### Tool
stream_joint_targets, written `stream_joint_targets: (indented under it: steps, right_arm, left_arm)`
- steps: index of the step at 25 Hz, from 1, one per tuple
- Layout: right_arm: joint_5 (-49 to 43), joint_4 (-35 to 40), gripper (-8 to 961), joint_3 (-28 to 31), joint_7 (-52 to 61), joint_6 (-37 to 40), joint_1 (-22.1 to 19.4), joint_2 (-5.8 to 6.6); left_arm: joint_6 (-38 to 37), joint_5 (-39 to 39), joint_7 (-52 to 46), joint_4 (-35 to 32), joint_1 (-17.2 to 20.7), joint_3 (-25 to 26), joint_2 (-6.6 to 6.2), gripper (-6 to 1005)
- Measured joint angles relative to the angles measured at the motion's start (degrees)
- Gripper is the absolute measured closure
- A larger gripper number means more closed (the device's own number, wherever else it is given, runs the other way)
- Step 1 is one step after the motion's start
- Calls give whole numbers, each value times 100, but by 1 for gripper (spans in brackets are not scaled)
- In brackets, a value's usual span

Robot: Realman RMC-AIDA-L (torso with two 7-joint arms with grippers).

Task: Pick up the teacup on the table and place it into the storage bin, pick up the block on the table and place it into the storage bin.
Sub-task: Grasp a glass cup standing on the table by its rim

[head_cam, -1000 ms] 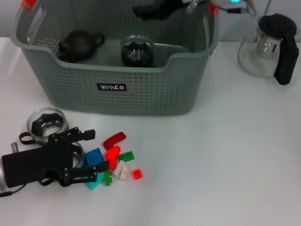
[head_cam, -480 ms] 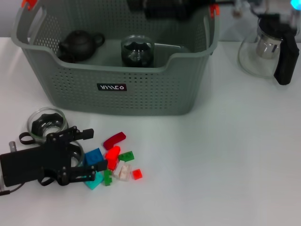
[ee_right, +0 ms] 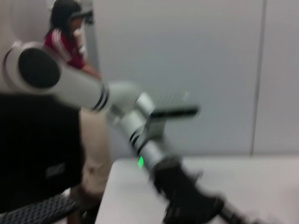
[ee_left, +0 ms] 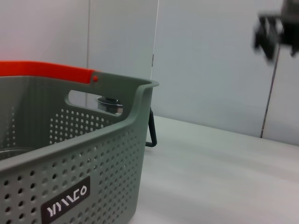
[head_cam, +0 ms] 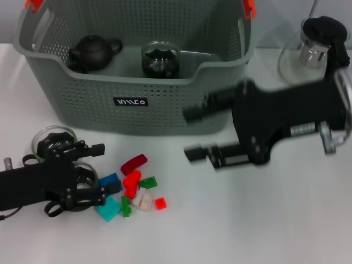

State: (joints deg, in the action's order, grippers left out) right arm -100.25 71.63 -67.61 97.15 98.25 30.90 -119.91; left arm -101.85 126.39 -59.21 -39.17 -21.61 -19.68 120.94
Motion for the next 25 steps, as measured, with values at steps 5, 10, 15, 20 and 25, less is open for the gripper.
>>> stream_joint_targets:
  steps: [5, 10, 15, 20, 25]
  right_arm:
    - [-388, -664, 324, -9, -53, 61, 125, -17]
    - [-518, -1142, 324, -67, -198, 25, 335, -17]
    - [-678, -1457, 325, -67, -187, -223, 523, -6]
    - [-727, -1564, 326, -20, -161, -318, 615, 3]
    - [-737, -1571, 327, -7, -120, -417, 636, 6]
  left_arm:
    - [-42, -47, -261, -166, -56, 0, -8, 96]
    - [54, 1, -839, -549, -71, -33, -9, 96]
    - [187, 109, -1358, -1263, -75, -12, -16, 95]
    - [404, 380, -2214, -2085, -85, -8, -29, 98]
    - [635, 741, -3052, -2795, -158, -42, -36, 102]
